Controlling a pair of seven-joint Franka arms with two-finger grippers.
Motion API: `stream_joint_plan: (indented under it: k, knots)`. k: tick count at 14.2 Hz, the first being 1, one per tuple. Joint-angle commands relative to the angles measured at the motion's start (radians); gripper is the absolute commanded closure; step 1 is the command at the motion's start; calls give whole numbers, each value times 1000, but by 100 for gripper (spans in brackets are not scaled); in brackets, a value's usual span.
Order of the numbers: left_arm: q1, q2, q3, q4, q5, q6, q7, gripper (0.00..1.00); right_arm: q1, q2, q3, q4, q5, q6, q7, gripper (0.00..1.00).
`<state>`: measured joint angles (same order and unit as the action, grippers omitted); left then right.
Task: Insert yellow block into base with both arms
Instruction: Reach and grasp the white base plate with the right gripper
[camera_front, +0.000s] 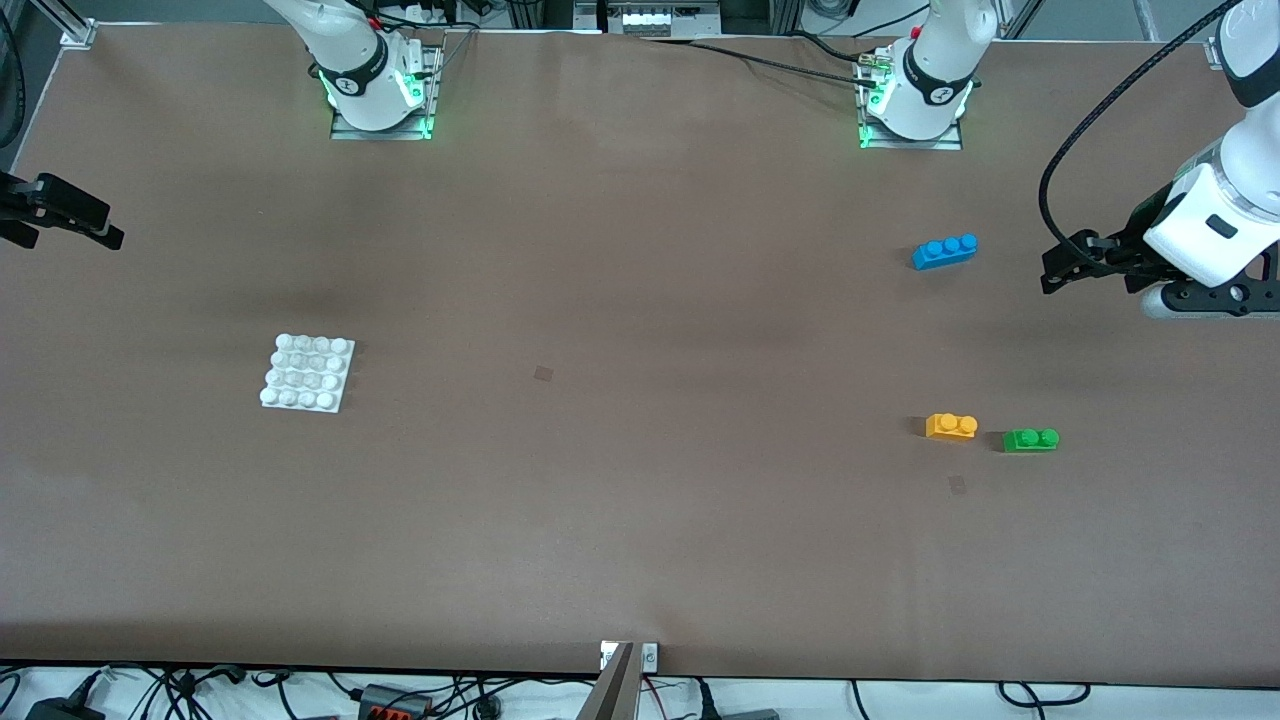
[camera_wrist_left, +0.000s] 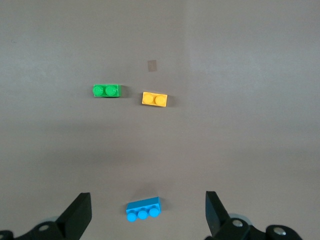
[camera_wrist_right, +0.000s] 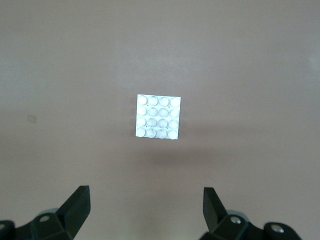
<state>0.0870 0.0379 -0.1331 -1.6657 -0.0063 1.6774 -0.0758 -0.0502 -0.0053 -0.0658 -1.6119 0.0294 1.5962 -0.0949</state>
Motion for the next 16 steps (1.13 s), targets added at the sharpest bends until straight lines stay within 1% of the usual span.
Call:
stream_joint_plan:
  k: [1, 8, 10, 14, 16]
  knots:
    - [-3, 14, 3, 35, -23, -25, 8, 0, -8, -7, 8, -3, -11, -4, -5, 0]
    - [0, 16, 3, 35, -24, -33, 8, 0, -13, -2, 4, -3, -9, -27, -6, 0]
    - [-1, 16, 3, 35, -24, -34, 7, 0, -8, 22, 4, 0, -9, -83, -3, 0]
    - [-1, 16, 3, 35, -24, -38, 7, 0, -14, 54, 4, 1, 4, -73, -3, 0]
    - [-3, 16, 3, 35, -24, -38, 7, 0, -11, 126, 6, 3, 3, -55, -17, 0]
